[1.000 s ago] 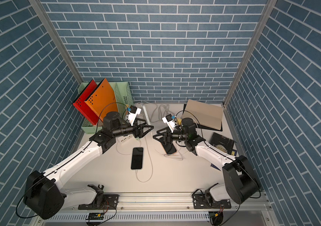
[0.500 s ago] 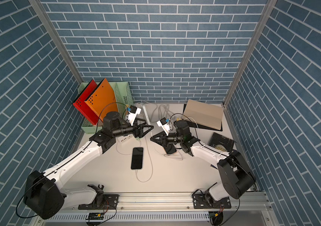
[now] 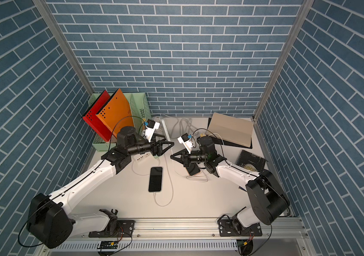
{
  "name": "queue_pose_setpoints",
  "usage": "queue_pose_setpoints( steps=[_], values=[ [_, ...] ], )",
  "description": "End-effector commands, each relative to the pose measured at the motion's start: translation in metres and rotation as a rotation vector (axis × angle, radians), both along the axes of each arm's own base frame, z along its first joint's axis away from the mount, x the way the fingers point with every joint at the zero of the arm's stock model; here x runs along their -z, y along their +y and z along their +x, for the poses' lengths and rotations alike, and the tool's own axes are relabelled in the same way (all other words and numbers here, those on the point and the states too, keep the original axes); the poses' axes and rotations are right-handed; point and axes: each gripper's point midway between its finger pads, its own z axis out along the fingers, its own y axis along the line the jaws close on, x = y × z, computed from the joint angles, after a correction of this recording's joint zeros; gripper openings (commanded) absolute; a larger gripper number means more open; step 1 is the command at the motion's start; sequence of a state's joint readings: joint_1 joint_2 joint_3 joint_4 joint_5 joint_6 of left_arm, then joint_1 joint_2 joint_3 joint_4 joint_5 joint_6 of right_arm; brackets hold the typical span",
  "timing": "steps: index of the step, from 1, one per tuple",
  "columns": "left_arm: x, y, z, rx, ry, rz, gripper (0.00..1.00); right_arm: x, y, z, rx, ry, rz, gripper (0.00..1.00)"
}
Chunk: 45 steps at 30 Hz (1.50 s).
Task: Unplug the charging cable from the phone
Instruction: Remove the charging cable from the phone.
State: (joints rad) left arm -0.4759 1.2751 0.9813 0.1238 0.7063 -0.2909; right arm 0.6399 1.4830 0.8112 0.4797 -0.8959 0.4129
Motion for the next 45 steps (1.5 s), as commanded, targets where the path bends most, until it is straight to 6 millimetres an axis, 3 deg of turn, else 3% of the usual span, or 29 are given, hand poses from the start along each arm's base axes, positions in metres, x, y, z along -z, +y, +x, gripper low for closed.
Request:
queue_pose_setpoints(
  steps=[1,11,18,23,28,35,45],
  values=[
    [-0.032,0.003,0.000,-0.001,-0.100,-0.035,0.00,-0.001,-0.001,-0.009,-0.027,-0.028,0.016,0.00],
    [-0.034,0.005,0.000,-0.005,-0.101,-0.037,0.00,0.011,-0.003,-0.008,-0.015,-0.008,-0.017,0.03],
    [-0.033,0.005,-0.002,-0.002,-0.099,-0.036,0.00,0.010,-0.005,0.008,0.032,0.000,-0.063,0.63],
    [-0.032,0.006,-0.004,0.001,-0.099,-0.035,0.00,-0.003,-0.012,0.026,0.073,-0.011,-0.055,0.80],
    [-0.032,0.005,-0.009,0.027,-0.102,-0.037,0.00,-0.026,-0.012,0.034,0.034,-0.027,-0.009,0.86],
    [-0.033,0.003,-0.019,0.075,-0.111,-0.042,0.00,-0.065,-0.021,0.034,-0.071,-0.049,0.085,0.87],
    [-0.042,0.002,-0.038,0.156,-0.140,-0.055,0.00,-0.103,-0.026,0.024,-0.200,-0.077,0.161,0.88]
  ],
)
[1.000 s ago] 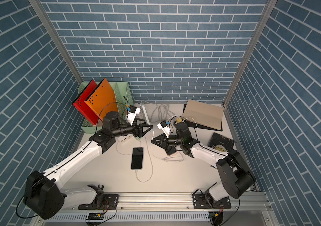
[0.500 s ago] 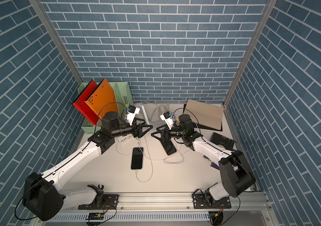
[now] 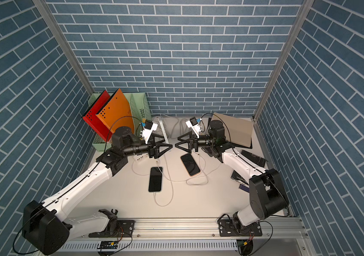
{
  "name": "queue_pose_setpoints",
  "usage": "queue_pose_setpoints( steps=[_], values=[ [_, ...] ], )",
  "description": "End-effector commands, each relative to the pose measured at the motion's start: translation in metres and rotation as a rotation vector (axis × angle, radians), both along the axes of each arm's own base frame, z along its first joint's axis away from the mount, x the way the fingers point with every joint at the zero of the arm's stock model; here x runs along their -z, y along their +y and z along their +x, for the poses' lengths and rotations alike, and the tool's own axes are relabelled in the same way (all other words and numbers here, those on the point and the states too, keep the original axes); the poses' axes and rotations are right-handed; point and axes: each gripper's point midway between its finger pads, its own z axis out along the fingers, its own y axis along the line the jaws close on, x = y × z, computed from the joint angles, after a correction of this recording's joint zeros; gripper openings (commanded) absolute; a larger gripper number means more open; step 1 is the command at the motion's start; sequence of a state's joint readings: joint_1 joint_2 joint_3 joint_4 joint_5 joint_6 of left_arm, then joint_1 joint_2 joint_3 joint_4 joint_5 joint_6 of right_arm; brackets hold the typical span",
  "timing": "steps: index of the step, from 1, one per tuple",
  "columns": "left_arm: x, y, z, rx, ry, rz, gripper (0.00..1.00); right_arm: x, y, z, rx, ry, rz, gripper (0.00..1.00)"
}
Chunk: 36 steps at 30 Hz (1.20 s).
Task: Unplug the charging cable from the phone
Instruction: Remove the charging cable from the phone, then place the phone at the center of the board.
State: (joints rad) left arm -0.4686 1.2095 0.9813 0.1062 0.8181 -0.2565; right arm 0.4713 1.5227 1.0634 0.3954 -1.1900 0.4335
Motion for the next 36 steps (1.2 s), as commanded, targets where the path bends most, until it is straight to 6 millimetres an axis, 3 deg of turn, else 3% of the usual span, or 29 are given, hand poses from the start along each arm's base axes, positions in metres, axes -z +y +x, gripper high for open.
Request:
queue_pose_setpoints(
  steps=[1,6,12,36],
  values=[
    [-0.018,0.001,-0.012,0.052,-0.077,-0.025,0.00,-0.025,0.001,-0.011,-0.092,-0.028,0.046,0.89],
    [-0.014,0.000,-0.014,0.068,-0.067,-0.019,0.00,-0.046,0.002,-0.015,-0.135,-0.046,0.093,0.92],
    [-0.011,-0.001,-0.015,0.083,-0.060,-0.017,0.00,-0.054,0.014,-0.019,-0.169,-0.055,0.104,0.98],
    [-0.003,-0.003,-0.014,0.090,-0.034,-0.007,0.00,-0.062,0.044,-0.030,-0.246,-0.070,0.115,0.99]
  ],
)
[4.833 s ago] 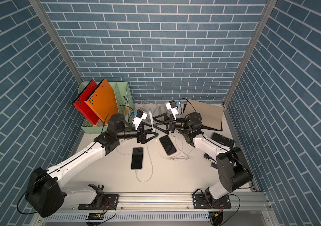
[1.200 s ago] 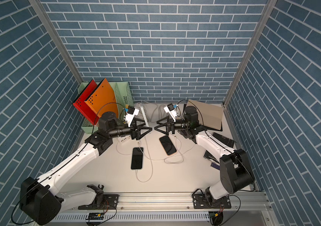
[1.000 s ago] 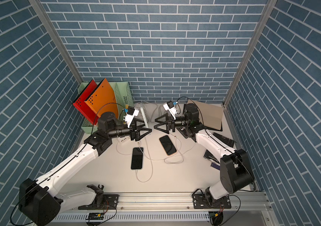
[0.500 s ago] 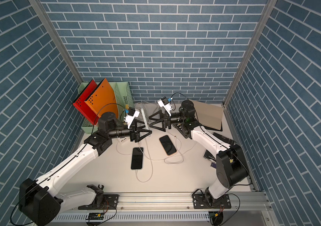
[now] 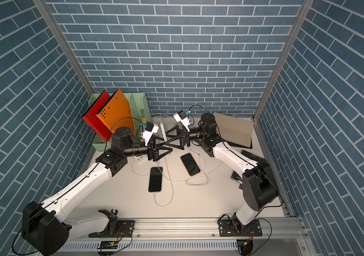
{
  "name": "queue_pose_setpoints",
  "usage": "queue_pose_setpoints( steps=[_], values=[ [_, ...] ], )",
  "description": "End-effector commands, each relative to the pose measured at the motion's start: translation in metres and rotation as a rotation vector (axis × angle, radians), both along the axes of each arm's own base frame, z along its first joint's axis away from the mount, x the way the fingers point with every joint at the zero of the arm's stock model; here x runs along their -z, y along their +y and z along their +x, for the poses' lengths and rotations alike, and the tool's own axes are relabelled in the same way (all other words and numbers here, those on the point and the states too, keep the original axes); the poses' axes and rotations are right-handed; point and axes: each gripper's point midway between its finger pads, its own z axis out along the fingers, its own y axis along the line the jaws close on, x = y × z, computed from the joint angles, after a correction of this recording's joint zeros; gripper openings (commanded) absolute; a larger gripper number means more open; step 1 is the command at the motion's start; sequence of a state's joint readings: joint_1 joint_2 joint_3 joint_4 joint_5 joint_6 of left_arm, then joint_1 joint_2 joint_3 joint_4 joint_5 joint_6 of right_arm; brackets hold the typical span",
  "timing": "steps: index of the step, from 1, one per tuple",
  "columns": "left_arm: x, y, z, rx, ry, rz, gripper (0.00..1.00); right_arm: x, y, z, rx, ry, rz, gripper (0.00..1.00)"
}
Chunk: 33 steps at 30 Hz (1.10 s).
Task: Unplug the charging cable from the phone
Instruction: Place the phone at the center of the board.
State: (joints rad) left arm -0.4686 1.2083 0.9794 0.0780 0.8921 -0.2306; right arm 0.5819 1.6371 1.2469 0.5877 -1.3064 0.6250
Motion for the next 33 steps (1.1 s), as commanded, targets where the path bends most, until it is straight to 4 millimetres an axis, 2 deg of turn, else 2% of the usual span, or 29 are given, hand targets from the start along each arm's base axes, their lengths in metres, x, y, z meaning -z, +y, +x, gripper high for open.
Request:
queue_pose_setpoints(
  steps=[1,6,15,17,18,19,21,22,28,33],
  values=[
    [-0.007,0.000,-0.001,0.014,-0.041,-0.015,0.00,-0.011,0.002,-0.003,-0.020,-0.034,0.025,0.97],
    [-0.006,0.000,-0.001,0.012,-0.039,-0.014,0.00,-0.011,0.002,-0.003,-0.024,-0.036,0.025,0.86],
    [-0.004,0.000,0.001,0.002,-0.038,-0.010,0.02,-0.009,0.003,-0.003,-0.033,-0.032,0.023,0.48],
    [-0.003,0.000,0.002,-0.001,-0.037,-0.008,0.19,-0.009,0.003,-0.003,-0.035,-0.030,0.021,0.39],
    [-0.002,0.000,0.002,-0.002,-0.036,-0.006,0.33,-0.009,0.003,-0.003,-0.036,-0.030,0.021,0.35],
    [-0.002,0.000,0.002,-0.003,-0.035,-0.004,0.50,-0.008,0.003,-0.003,-0.036,-0.029,0.020,0.32],
    [0.001,0.002,0.006,-0.028,-0.029,0.006,0.96,-0.008,0.002,-0.003,-0.034,-0.028,0.020,0.25],
    [0.003,0.003,0.008,-0.043,-0.027,0.015,0.99,-0.008,0.002,-0.002,-0.033,-0.025,0.018,0.24],
    [0.010,0.010,0.017,-0.108,-0.013,0.056,1.00,-0.001,0.004,0.004,-0.010,0.004,0.002,0.18],
    [0.013,0.033,0.038,-0.281,-0.006,0.082,1.00,0.011,0.006,0.026,0.092,0.059,-0.035,0.17]
  ],
)
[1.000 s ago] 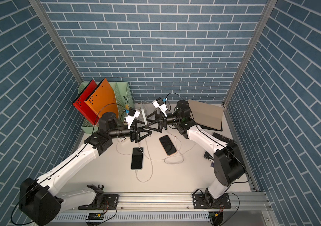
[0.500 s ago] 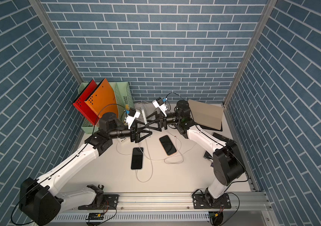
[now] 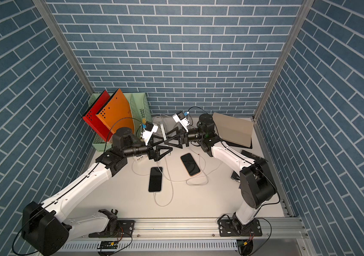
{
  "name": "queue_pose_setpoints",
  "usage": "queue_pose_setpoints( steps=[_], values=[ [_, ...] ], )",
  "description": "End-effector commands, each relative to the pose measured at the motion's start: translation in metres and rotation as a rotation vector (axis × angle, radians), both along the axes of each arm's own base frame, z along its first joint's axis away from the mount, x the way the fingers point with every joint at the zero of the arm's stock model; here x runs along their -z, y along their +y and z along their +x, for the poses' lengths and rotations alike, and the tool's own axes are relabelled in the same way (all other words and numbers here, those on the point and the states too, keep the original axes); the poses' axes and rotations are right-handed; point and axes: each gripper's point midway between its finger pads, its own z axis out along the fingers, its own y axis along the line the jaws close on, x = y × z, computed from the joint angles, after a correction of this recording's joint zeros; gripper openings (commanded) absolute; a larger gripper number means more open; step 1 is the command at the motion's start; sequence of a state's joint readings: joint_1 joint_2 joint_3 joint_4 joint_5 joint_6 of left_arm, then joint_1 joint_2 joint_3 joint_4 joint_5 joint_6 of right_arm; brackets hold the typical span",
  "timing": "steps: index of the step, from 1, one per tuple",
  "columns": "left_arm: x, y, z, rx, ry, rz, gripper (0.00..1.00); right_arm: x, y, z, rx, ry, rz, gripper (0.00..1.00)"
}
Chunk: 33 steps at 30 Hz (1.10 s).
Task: Unplug the charging cable from the phone
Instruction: Place the phone at the center of the board.
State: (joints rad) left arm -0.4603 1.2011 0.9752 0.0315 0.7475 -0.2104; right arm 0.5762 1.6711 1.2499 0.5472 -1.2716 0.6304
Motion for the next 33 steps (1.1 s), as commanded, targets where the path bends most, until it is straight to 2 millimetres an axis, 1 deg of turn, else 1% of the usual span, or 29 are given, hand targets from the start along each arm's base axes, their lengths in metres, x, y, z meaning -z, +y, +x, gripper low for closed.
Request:
queue_pose_setpoints(
  steps=[1,2,5,9,11,13,14,16,17,20,24,28,33],
  values=[
    [0.002,0.027,0.021,-0.179,-0.006,0.028,1.00,0.001,0.002,0.019,0.093,0.005,-0.024,0.17],
    [0.002,0.034,0.026,-0.220,-0.001,0.027,1.00,0.008,0.003,0.028,0.141,0.007,-0.056,0.16],
    [0.010,0.057,0.040,-0.358,0.026,0.040,1.00,0.042,0.003,0.059,0.311,0.045,-0.228,0.15],
    [0.020,0.086,0.052,-0.525,0.057,0.047,1.00,0.084,-0.002,0.081,0.459,0.122,-0.395,0.15],
    [0.023,0.102,0.058,-0.620,0.068,0.060,1.00,0.108,-0.006,0.089,0.537,0.153,-0.496,0.14],
    [0.024,0.116,0.063,-0.704,0.073,0.074,1.00,0.127,-0.010,0.093,0.601,0.174,-0.584,0.14],
    [0.022,0.121,0.064,-0.737,0.072,0.076,1.00,0.134,-0.009,0.091,0.611,0.188,-0.618,0.14],
    [0.020,0.131,0.067,-0.795,0.069,0.076,1.00,0.151,-0.015,0.096,0.686,0.203,-0.699,0.13],
    [0.018,0.134,0.067,-0.815,0.066,0.073,1.00,0.157,-0.013,0.093,0.696,0.209,-0.733,0.14],
    [0.014,0.143,0.068,-0.865,0.056,0.060,1.00,0.178,-0.019,0.097,0.793,0.201,-0.843,0.13],
    [0.010,0.153,0.067,-0.921,0.045,0.046,1.00,0.210,-0.019,0.093,0.866,0.209,-0.981,0.13],
    [0.008,0.163,0.067,-0.975,0.038,0.039,1.00,0.229,-0.012,0.087,0.895,0.182,-1.069,0.14],
    [0.008,0.169,0.067,-1.004,0.028,0.026,1.00,0.262,-0.002,0.074,0.874,0.192,-1.193,0.14]
  ],
)
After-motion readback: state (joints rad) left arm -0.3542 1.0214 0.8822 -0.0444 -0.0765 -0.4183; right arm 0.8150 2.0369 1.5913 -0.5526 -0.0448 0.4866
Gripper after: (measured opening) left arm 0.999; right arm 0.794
